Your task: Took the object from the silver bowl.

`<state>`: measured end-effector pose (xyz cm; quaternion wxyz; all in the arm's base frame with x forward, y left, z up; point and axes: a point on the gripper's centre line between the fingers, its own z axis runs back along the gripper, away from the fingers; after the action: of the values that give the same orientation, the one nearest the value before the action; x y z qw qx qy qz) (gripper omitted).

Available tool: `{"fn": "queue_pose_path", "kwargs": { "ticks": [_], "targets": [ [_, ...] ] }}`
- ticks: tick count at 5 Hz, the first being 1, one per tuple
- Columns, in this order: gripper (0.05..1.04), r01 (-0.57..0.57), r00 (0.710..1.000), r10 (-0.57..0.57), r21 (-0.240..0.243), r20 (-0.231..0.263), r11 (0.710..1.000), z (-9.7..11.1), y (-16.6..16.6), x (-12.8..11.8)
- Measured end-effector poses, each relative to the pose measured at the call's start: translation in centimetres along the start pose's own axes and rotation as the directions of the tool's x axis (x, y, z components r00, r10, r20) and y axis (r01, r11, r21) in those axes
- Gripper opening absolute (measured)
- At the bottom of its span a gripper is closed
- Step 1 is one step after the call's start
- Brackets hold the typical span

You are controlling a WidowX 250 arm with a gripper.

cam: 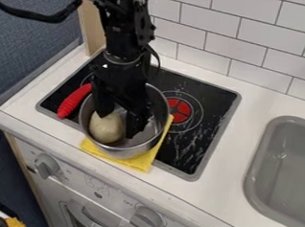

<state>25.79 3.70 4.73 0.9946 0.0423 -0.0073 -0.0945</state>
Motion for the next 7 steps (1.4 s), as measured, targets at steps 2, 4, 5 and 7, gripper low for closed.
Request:
{"fn": "queue_pose_path", "kwargs": {
  "ticks": [2, 4, 5, 7],
  "targets": [
    [1.000, -0.025, 0.999, 0.025, 0.027, -0.026, 0.999, -0.5, 1.2, 0.1],
    [1.000, -0.105, 0.991, 0.106, 0.010, -0.082, 0.994, -0.7, 1.3, -0.5],
    [0.999, -0.176, 0.976, 0.174, 0.000, -0.133, 0.984, -1.3, 0.9, -0.9],
    [1.000, -0.167, 0.974, 0.166, 0.003, -0.152, 0.986, -2.4, 0.6, -1.0]
  ]
}}
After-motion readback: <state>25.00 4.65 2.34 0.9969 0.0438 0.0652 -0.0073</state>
